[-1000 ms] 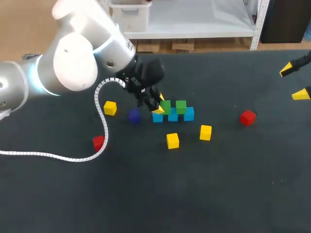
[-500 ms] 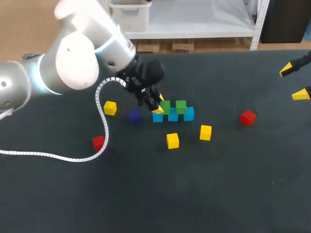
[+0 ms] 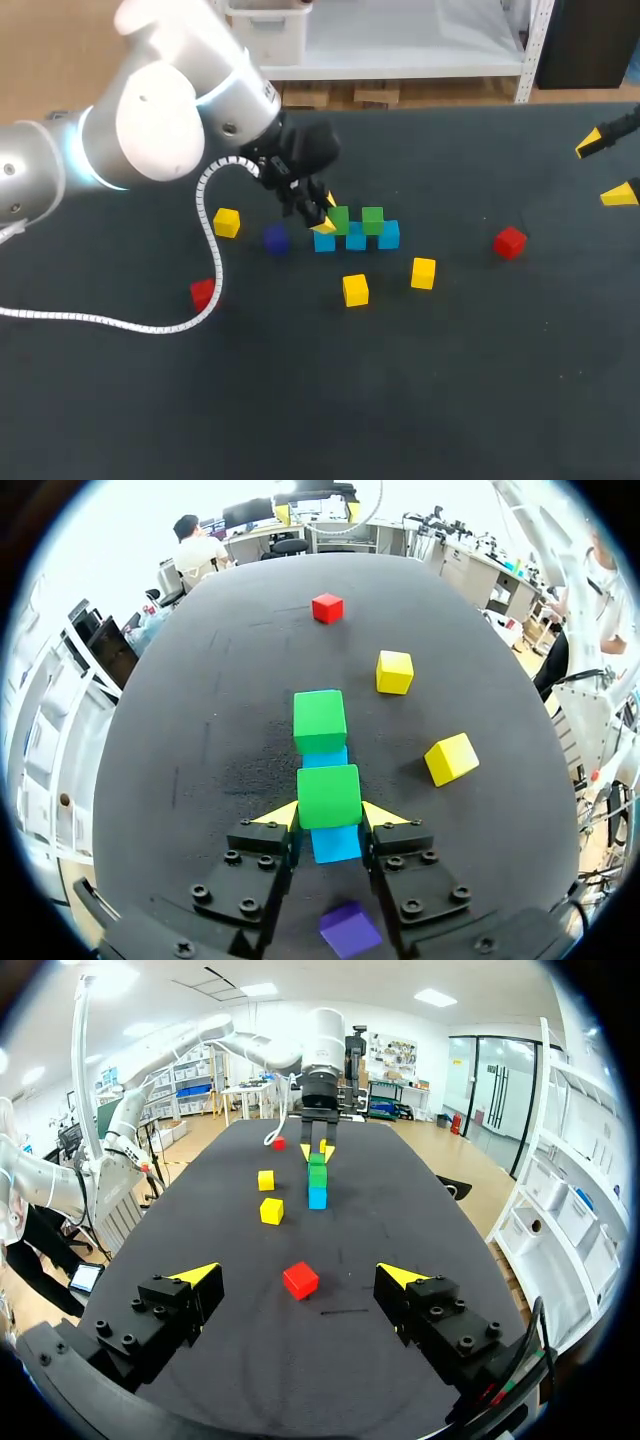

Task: Place the blue cubes, place green cubes on the blue cubes, place the yellow cubes on the green cubes, then place the red cubes on the yellow cubes, and place purple cube on the red cubes.

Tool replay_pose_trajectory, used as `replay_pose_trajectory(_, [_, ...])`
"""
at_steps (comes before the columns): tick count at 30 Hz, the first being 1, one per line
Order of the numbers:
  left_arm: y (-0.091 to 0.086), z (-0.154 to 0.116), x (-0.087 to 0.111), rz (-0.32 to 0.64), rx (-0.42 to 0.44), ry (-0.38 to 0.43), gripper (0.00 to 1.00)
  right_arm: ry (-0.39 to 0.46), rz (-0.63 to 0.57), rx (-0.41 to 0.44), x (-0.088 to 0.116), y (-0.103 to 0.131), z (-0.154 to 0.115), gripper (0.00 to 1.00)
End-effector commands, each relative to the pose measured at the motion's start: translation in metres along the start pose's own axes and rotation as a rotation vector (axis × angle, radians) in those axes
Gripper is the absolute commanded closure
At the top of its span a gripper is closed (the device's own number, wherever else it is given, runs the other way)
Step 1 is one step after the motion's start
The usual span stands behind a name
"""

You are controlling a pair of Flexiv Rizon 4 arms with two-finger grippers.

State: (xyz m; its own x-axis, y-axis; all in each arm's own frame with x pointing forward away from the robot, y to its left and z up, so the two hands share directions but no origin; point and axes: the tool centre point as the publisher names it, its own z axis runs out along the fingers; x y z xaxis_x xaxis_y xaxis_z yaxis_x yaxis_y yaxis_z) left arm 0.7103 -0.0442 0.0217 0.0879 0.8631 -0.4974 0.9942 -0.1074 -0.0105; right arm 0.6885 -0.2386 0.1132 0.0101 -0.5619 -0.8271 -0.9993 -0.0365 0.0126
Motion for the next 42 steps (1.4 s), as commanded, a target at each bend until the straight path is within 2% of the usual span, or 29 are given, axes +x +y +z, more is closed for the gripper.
replay_pose_trajectory(1, [0.0012, -0.0004, 0.0001, 0.002, 0.002, 0.0, 1.0, -0.001, -0.001, 0.0, 0.0001, -0.0004, 0.0003, 0.0])
replay_pose_trajectory(9, [0.0022, 0.0007, -0.0004, 0.005, 0.001, -0.003, 0.99, -0.001, -0.001, 0.0, 0.0001, -0.0004, 0.0003, 0.0])
replay_pose_trajectory(10, [0.0022, 0.0008, -0.0003, 0.004, 0.002, -0.002, 0.93, -0.001, -0.001, 0.0, 0.0001, -0.0004, 0.0003, 0.0])
replay_pose_trajectory(14, [0.0017, 0.001, 0.0001, 0.0, 0.005, -0.001, 0.89, -0.001, -0.001, 0.0, 0.0001, -0.0004, 0.0003, 0.0])
replay_pose_trajectory(16, [0.0017, 0.0012, 0.0003, -0.001, 0.006, 0.001, 0.82, -0.001, -0.001, 0.0, 0.0001, -0.0004, 0.0003, 0.0])
replay_pose_trajectory(23, [0.0021, 0.0016, 0.0012, -0.003, 0.007, 0.002, 0.8, -0.001, -0.001, 0.0, 0.0001, -0.0004, 0.0003, 0.0])
replay_pose_trajectory(30, [0.0035, 0.0033, 0.0002, 0.001, 0.009, 0.001, 0.73, -0.001, -0.001, 0.0, 0.0001, -0.0004, 0.0003, 0.0])
replay_pose_trajectory(34, [0.004, 0.0035, -0.0001, 0.002, 0.009, 0.0, 0.66, -0.001, -0.001, 0.0, 0.0001, -0.0004, 0.0003, 0.0])
replay_pose_trajectory(37, [0.0042, 0.0034, -0.0001, 0.001, 0.009, 0.001, 0.65, -0.001, -0.001, 0.0, 0.0001, -0.0004, 0.0003, 0.0])
replay_pose_trajectory(39, [0.0042, 0.0033, 0.0, 0.001, 0.01, 0.002, 0.56, -0.001, -0.001, 0.0, 0.0001, -0.0004, 0.0003, 0.0])
replay_pose_trajectory(42, [0.0043, 0.0032, 0.0002, -0.001, 0.011, 0.004, 0.52, -0.001, -0.001, 0.0, 0.0001, -0.0004, 0.0003, 0.0])
